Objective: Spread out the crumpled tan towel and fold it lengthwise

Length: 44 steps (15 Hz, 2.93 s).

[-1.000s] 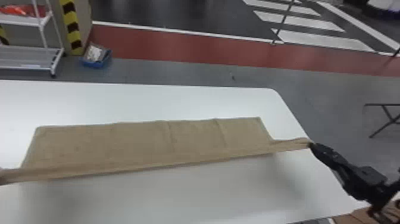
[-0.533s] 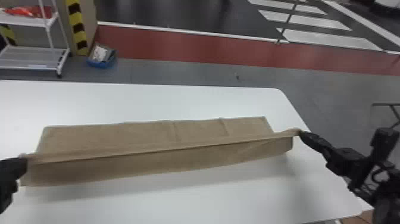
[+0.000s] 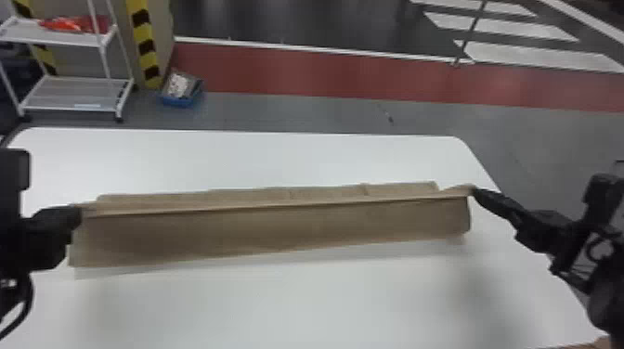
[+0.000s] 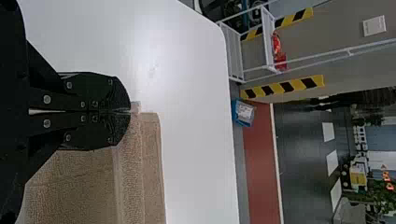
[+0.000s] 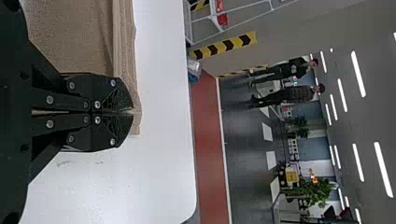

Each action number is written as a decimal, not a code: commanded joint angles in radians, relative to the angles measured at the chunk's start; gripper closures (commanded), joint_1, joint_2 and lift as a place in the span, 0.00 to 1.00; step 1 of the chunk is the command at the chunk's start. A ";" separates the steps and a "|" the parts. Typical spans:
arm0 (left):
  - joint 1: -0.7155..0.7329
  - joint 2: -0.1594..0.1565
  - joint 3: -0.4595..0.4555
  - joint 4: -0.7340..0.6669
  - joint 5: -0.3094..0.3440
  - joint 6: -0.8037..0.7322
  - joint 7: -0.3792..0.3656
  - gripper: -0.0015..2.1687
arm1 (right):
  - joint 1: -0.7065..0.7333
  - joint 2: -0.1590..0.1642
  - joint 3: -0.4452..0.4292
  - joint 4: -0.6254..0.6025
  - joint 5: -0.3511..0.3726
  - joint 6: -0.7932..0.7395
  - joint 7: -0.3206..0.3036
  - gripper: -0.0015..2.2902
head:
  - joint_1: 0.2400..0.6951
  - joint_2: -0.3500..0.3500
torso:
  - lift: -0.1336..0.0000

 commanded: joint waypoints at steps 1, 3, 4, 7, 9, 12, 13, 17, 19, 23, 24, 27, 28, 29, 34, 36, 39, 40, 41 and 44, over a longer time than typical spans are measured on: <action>-0.048 -0.002 -0.036 0.066 -0.008 0.000 -0.001 0.78 | -0.037 -0.001 0.025 0.062 0.022 -0.014 -0.022 0.72 | 1.00 0.26 | 0.07; -0.077 -0.006 -0.059 0.114 -0.014 -0.012 -0.001 0.78 | -0.051 -0.004 0.055 0.098 0.027 -0.038 -0.026 0.72 | 1.00 0.27 | 0.07; -0.084 -0.014 -0.062 0.132 -0.019 -0.025 0.000 0.78 | -0.051 -0.004 0.070 0.104 0.028 -0.051 -0.038 0.72 | 1.00 0.27 | 0.07; -0.106 -0.020 -0.076 0.169 -0.035 -0.046 0.005 0.78 | -0.082 -0.009 0.079 0.154 0.028 -0.091 -0.054 0.72 | 1.00 0.28 | 0.07; -0.111 -0.020 -0.074 0.170 -0.035 -0.055 0.006 0.78 | -0.085 -0.008 0.081 0.157 0.021 -0.106 -0.072 0.72 | 1.00 0.28 | 0.07; -0.134 -0.018 -0.080 0.184 -0.038 -0.052 0.006 0.78 | -0.109 -0.018 0.105 0.188 0.028 -0.106 -0.077 0.72 | 1.00 0.28 | 0.07; -0.140 -0.018 -0.090 0.198 -0.045 -0.055 0.006 0.78 | -0.111 -0.020 0.120 0.197 0.030 -0.112 -0.077 0.72 | 1.00 0.28 | 0.07; -0.147 -0.020 -0.096 0.206 -0.048 -0.055 0.012 0.78 | -0.126 -0.024 0.130 0.220 0.030 -0.134 -0.094 0.72 | 1.00 0.30 | 0.07; -0.147 -0.020 -0.099 0.209 -0.054 -0.083 0.014 0.68 | -0.138 -0.032 0.145 0.256 0.027 -0.164 -0.108 0.65 | 1.00 0.30 | 0.07; -0.140 -0.020 -0.120 0.244 -0.083 -0.227 0.015 0.00 | -0.126 -0.034 0.176 0.276 0.031 -0.235 -0.181 0.00 | 1.00 0.29 | 0.07; -0.138 -0.020 -0.126 0.264 -0.091 -0.279 0.015 0.00 | -0.128 -0.035 0.183 0.286 0.031 -0.265 -0.186 0.00 | 1.00 0.29 | 0.07; -0.143 -0.023 -0.129 0.316 -0.092 -0.328 0.022 0.01 | -0.126 -0.037 0.203 0.308 0.035 -0.321 -0.238 0.03 | 1.00 0.29 | 0.07; -0.130 -0.023 -0.129 0.316 -0.092 -0.365 0.035 0.01 | -0.115 -0.037 0.203 0.305 0.028 -0.342 -0.238 0.03 | 1.00 0.30 | 0.07; -0.104 -0.022 -0.126 0.299 -0.092 -0.426 0.057 0.01 | -0.086 -0.034 0.193 0.288 0.019 -0.354 -0.238 0.03 | 1.00 0.30 | 0.07; 0.024 -0.012 -0.051 0.223 -0.037 -0.518 0.049 0.01 | 0.001 -0.040 0.134 0.207 -0.073 -0.265 -0.226 0.03 | 1.00 0.30 | 0.07; 0.072 -0.012 -0.011 0.221 0.001 -0.571 -0.006 0.01 | 0.047 -0.044 0.111 0.170 -0.108 -0.232 -0.212 0.04 | 1.00 0.30 | 0.07; 0.141 -0.014 0.030 0.206 0.037 -0.595 -0.020 0.01 | 0.132 -0.044 0.084 0.072 -0.128 -0.235 -0.206 0.04 | 1.00 0.29 | 0.07; 0.167 -0.014 0.052 0.186 0.069 -0.592 -0.021 0.01 | 0.153 -0.044 0.084 0.042 -0.128 -0.235 -0.206 0.04 | 1.00 0.29 | 0.07; 0.187 -0.014 0.072 0.167 0.104 -0.568 -0.017 0.01 | 0.164 -0.043 0.084 0.024 -0.130 -0.235 -0.204 0.04 | 1.00 0.29 | 0.07; 0.213 -0.023 0.075 0.155 0.156 -0.552 -0.011 0.03 | 0.191 -0.023 0.085 -0.025 -0.130 -0.250 -0.204 0.05 | 1.00 0.30 | 0.07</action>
